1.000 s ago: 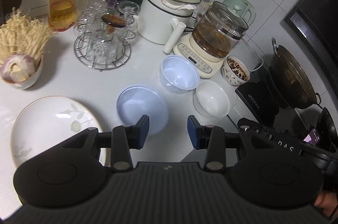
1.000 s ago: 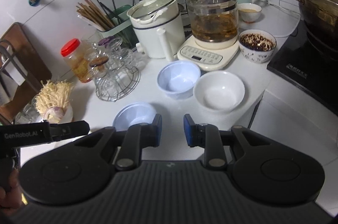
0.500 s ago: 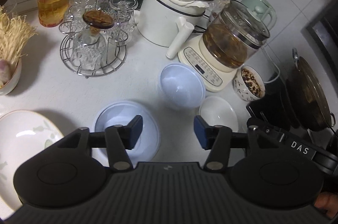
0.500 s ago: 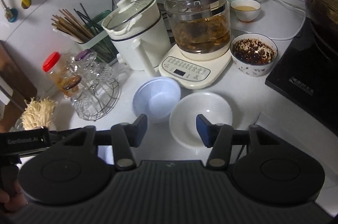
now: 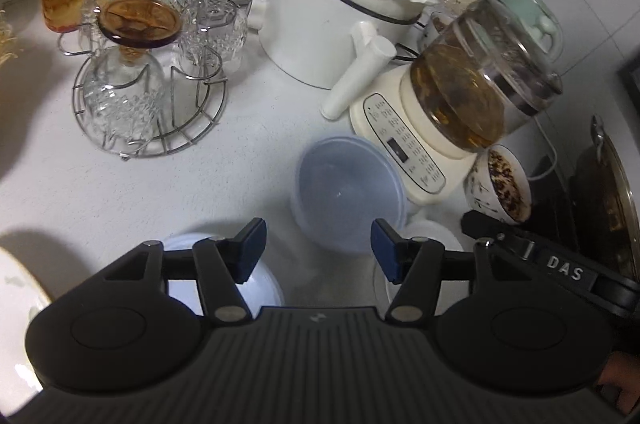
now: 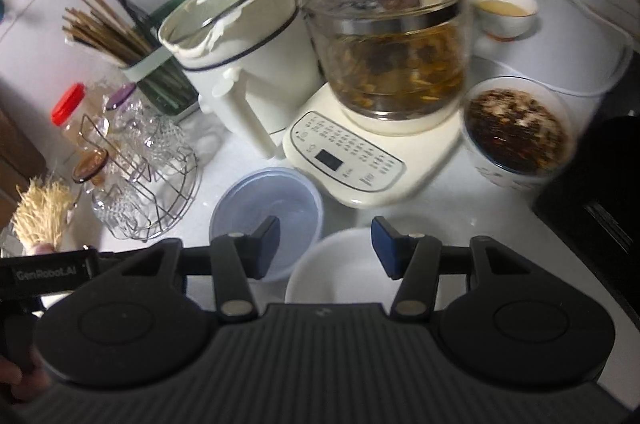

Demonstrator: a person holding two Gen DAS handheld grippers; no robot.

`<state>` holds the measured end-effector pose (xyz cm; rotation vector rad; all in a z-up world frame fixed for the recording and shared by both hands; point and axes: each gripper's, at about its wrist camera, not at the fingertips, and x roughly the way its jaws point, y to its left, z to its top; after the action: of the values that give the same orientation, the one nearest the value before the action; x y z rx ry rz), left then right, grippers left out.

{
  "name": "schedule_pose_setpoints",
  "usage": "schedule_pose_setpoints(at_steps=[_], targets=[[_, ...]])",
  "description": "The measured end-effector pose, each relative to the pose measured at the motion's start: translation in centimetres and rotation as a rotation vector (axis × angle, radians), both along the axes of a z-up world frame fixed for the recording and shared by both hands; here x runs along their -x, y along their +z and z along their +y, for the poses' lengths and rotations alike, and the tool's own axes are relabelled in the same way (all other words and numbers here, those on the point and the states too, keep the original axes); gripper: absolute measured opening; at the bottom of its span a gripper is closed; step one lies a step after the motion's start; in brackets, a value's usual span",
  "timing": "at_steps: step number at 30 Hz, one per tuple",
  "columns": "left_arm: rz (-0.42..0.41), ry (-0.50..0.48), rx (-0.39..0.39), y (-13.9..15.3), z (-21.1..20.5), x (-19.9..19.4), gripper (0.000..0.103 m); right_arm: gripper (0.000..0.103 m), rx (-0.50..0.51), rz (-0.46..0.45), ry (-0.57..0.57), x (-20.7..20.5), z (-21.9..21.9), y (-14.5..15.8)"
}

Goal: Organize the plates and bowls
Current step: 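Lower the held blue bowl into the other light blue bowl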

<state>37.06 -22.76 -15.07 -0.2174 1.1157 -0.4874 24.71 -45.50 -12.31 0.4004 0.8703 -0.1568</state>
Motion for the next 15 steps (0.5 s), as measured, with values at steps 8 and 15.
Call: schedule_pose_setpoints(at_steps=[8, 15], targets=[[0.056, -0.024, -0.018, -3.2, -1.8, -3.4, 0.028, 0.03, -0.034, 0.063, 0.063, -4.4, -0.6, -2.9], [0.095, -0.003, -0.012, -5.0, -2.1, -5.1, 0.022, 0.028, -0.052, 0.108, 0.09, -6.2, -1.1, -4.8]])
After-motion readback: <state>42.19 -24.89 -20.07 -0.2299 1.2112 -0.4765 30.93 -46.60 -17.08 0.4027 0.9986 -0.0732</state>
